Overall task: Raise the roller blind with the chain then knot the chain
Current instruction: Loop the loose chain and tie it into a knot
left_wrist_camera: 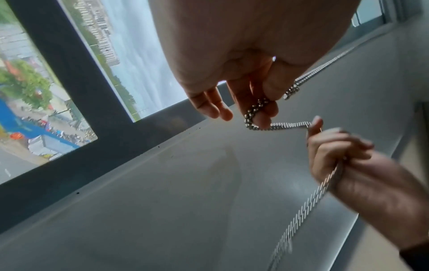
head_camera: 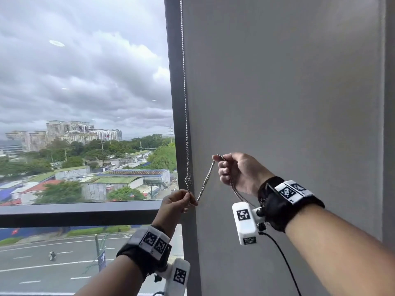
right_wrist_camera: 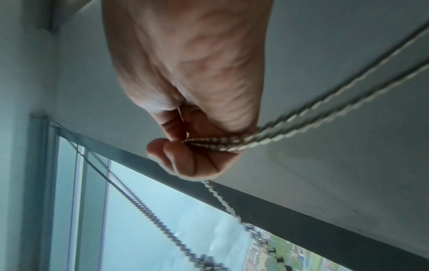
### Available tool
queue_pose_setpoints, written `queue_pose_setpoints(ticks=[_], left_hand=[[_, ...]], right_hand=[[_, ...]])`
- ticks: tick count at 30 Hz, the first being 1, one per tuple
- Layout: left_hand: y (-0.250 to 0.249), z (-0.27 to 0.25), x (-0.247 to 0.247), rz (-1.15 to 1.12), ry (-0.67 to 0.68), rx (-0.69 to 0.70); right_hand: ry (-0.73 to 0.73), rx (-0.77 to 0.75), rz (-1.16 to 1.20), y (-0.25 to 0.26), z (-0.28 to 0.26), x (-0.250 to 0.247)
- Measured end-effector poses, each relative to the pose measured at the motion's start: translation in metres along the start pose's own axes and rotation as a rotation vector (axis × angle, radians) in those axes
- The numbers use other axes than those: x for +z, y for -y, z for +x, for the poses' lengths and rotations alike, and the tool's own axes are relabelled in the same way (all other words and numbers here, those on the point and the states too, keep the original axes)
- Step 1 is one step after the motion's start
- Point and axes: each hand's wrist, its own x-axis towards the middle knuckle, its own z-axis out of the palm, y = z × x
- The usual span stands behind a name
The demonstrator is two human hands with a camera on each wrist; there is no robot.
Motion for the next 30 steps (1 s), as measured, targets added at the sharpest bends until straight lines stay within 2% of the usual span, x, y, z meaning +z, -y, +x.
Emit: queue_pose_setpoints(ticks=[4, 7, 9, 12, 13, 15, 17, 20, 24, 26, 28, 30], left_hand=[[-0.005, -0.001, 0.018, 0.167, -0.016, 0.094], [-0.005, 0.004, 0.03, 0.31, -0.027, 0.138], [-0.004, 0.006, 0.033, 0.569, -0.052, 0.233], [-0.012, 0.003, 0.036, 1.204, -0.051, 0.453], [-0.016, 0.003, 0.037, 1.314, -0.032, 0.5], [-0.021, 0.002, 0.039, 1.388, 0.003, 0.571], [-0.02, 0.004, 0.039, 1.277, -0.019, 0.568], [-0.021, 0.014, 0.036, 0.997, -0.152, 0.491], [-0.046, 0.026, 0.04, 0.925, -0.321, 0.417], [-0.057, 0.032, 0.042, 0.822, -0.272, 0.361], [-0.061, 0.042, 0.043, 0.55, -0.14, 0.307], [-0.068, 0.044, 0.046, 0.298, -0.074, 0.235]], right_hand=[[-0.023, -0.08, -0.061, 0.029, 0.004, 0.02], [0.024, -0.096, -0.148, 0.042, 0.005, 0.033], [0.076, -0.075, -0.232, 0.045, 0.004, 0.038], [0.099, -0.033, -0.387, 0.042, 0.003, 0.044], [0.096, -0.023, -0.433, 0.04, 0.004, 0.045], [0.081, -0.023, -0.495, 0.036, 0.005, 0.047], [0.069, -0.027, -0.516, 0.036, 0.005, 0.048], [0.077, -0.028, -0.541, 0.038, 0.003, 0.049], [0.101, -0.024, -0.643, 0.042, 0.001, 0.047], [0.128, -0.015, -0.677, 0.044, 0.0, 0.045], [0.144, -0.013, -0.699, 0.047, -0.001, 0.042], [0.13, -0.012, -0.727, 0.05, -0.002, 0.039]])
